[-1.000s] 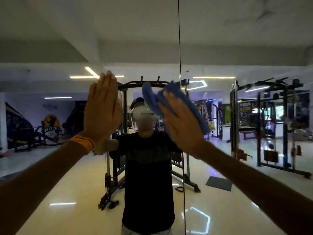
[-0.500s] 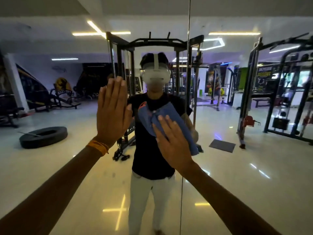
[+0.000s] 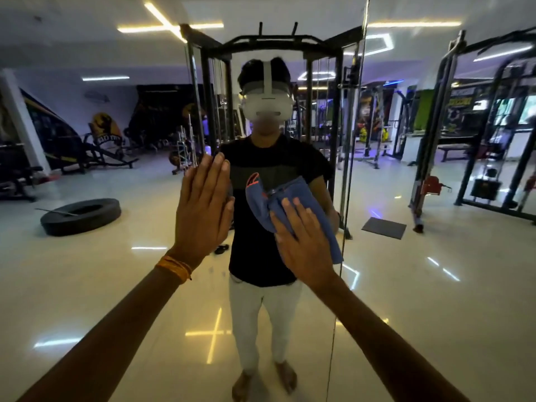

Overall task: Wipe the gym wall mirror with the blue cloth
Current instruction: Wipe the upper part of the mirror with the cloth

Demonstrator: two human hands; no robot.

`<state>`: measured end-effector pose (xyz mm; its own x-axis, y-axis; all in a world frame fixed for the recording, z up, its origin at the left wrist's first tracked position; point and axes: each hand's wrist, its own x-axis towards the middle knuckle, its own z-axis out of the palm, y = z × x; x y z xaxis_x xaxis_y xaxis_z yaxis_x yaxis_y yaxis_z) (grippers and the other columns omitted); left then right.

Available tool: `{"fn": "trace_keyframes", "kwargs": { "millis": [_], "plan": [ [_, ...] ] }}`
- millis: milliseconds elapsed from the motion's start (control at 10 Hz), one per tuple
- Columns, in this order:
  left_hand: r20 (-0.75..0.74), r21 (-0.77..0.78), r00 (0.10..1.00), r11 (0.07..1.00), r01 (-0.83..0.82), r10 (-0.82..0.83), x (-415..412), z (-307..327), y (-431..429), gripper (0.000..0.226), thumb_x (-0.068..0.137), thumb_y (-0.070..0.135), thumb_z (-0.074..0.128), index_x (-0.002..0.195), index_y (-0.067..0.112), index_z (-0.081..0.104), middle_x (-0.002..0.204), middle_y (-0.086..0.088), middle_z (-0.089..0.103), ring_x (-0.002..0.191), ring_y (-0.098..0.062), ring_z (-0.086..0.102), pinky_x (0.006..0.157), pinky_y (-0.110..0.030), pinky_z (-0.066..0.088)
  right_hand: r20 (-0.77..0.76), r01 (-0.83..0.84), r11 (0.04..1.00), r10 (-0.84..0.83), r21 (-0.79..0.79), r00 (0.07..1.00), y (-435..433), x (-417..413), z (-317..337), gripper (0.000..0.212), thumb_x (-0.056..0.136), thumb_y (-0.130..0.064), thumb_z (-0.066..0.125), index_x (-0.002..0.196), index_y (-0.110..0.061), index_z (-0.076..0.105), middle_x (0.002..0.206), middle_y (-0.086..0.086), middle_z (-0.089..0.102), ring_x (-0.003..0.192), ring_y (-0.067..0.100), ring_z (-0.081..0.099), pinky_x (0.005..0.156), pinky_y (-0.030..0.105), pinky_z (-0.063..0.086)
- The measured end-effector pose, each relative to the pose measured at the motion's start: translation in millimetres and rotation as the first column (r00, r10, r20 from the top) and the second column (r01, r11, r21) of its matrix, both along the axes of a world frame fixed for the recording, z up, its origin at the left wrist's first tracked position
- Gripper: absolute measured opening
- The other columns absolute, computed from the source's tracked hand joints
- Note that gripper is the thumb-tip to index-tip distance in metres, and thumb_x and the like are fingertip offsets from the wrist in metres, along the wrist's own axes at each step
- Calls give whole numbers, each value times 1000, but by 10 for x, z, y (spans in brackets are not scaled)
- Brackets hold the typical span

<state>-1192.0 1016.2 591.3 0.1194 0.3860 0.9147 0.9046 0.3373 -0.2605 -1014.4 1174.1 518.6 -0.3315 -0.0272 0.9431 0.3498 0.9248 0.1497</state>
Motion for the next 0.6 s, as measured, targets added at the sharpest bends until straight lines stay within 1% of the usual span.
{"fn": "trace_keyframes", "kwargs": {
  "millis": [100,200,300,400,500,600],
  "plan": [
    [23,25,1000,1000,-4,3,-148,55,-124,64,107,35,32,159,-2,27,168,-20,22,157,-35,16,128,-53,11,-75,-29,981,15,-192,997,111,353,634,46,111,-30,37,155,-15,37,166,9,26,156,22,12,128,33,4],
    [86,95,995,995,41,-49,-196,216,-143,65,106,34,34,160,-2,23,168,-21,19,157,-37,15,126,-60,16,-263,24,941,-119,-337,957,29,327,843,52,110,-31,41,158,-13,34,167,10,19,157,29,12,126,45,11],
    [47,99,997,993,60,-64,-186,471,-93,67,107,34,39,161,0,19,169,-18,14,158,-34,12,127,-58,12,-253,-38,969,-26,-245,967,-308,-111,815,52,108,-23,46,157,-8,36,166,15,21,156,31,13,127,43,8],
    [-19,81,998,995,55,-53,-248,792,-96,69,107,35,40,162,2,16,170,-17,12,159,-32,7,129,-53,6,-78,-60,998,61,21,995,-277,-309,847,53,107,-26,44,156,-10,33,165,15,23,157,30,11,127,47,16],
    [-13,91,999,995,31,-30,-291,1105,-92,69,107,39,37,162,2,17,171,-17,11,159,-32,6,129,-53,5,-156,22,998,-14,52,988,193,49,1338,52,108,-27,42,157,-13,33,166,14,21,156,22,10,128,42,14],
    [0,117,1000,993,14,-14,-236,1261,-25,70,108,43,30,162,1,17,171,-17,10,159,-34,7,127,-58,8,-486,-1,982,-94,-191,869,280,150,1846,49,111,-29,38,157,-11,36,165,23,24,154,33,23,125,53,25]
  ]
}}
